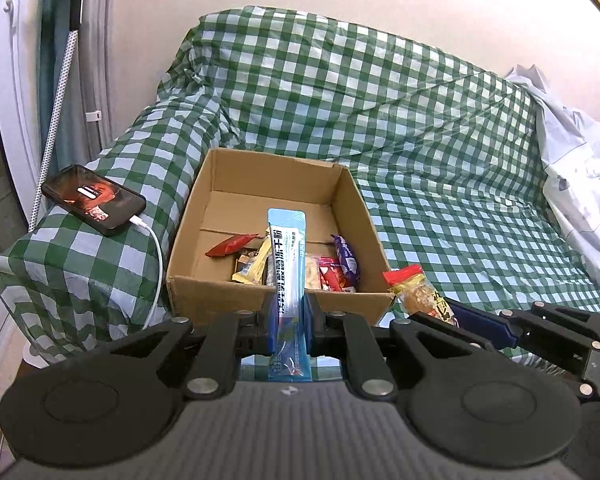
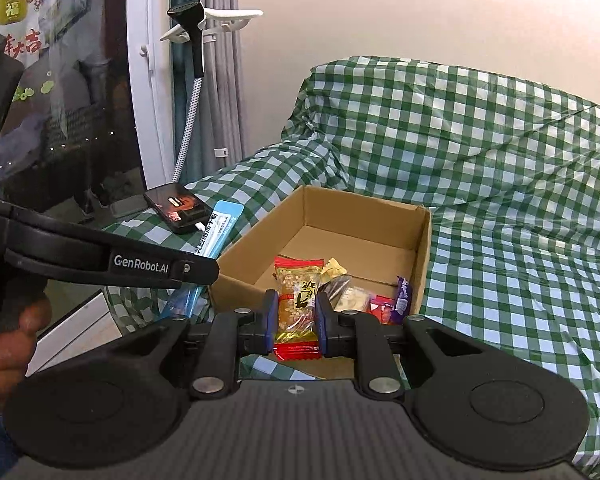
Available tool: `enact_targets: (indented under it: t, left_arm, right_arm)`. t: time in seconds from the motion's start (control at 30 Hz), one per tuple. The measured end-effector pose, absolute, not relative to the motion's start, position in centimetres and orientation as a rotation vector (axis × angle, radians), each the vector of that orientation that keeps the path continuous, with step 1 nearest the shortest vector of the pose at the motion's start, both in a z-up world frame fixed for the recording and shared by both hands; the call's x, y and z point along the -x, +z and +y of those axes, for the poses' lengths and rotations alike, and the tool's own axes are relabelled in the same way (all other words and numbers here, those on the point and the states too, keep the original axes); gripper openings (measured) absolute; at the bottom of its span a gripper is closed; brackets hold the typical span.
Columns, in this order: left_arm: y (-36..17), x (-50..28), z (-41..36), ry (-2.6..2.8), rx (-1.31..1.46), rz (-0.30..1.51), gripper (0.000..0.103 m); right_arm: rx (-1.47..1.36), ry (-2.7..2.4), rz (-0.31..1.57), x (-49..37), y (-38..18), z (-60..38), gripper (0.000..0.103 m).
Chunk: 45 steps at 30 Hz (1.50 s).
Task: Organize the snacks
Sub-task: 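Carry the blue stick and orange candy over the box with both tools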
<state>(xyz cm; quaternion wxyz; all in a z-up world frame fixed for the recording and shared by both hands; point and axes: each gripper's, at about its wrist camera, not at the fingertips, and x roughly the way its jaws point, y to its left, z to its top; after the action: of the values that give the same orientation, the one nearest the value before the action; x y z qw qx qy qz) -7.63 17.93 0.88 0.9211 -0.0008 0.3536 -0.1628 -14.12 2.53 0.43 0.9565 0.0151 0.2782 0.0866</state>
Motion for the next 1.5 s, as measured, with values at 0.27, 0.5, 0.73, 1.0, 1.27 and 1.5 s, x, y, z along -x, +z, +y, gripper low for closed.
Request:
enact_targets:
  t: [0.27,0.5,0.73,1.0,1.27,1.5]
  left_arm:
    - [0.6,7.4,17.8,-0.331,-0.001,0.739,0.014]
    - [-0.1,6.6,17.5,-0.323,-0.010,0.778,0.014]
    - [-1.1,5.6,17.1,-0.317,-0.014,0.815,0.014]
    - [-1.9,4.2,16.6,-0.317,-0.019,0.846,0.014]
    - [-2.0,1.7,16.4,-0.317,-0.015,0.875,0.014]
    - [-1.5,-0.8,16.4,-0.315,-0.011,0.880,0.014]
  right_arm:
    - [-0.035,0.182,0.577,13.9,0.3,2.1,0.020]
    - [-0.050,0.186,0.600,13.2,-0.2,1.7,0.020]
    - [-0.061,0.191,0.633,12.3,-1.0,1.4,0.020]
    - [-0.072,0.187,0.668,11.1,-2.0,1.1,0.020]
    - [-0.064,0.176,0.680,9.3,-2.1,0.8,0.020]
    - [-0.063,0.163,0.684,7.5,-1.9,0.5,0.021]
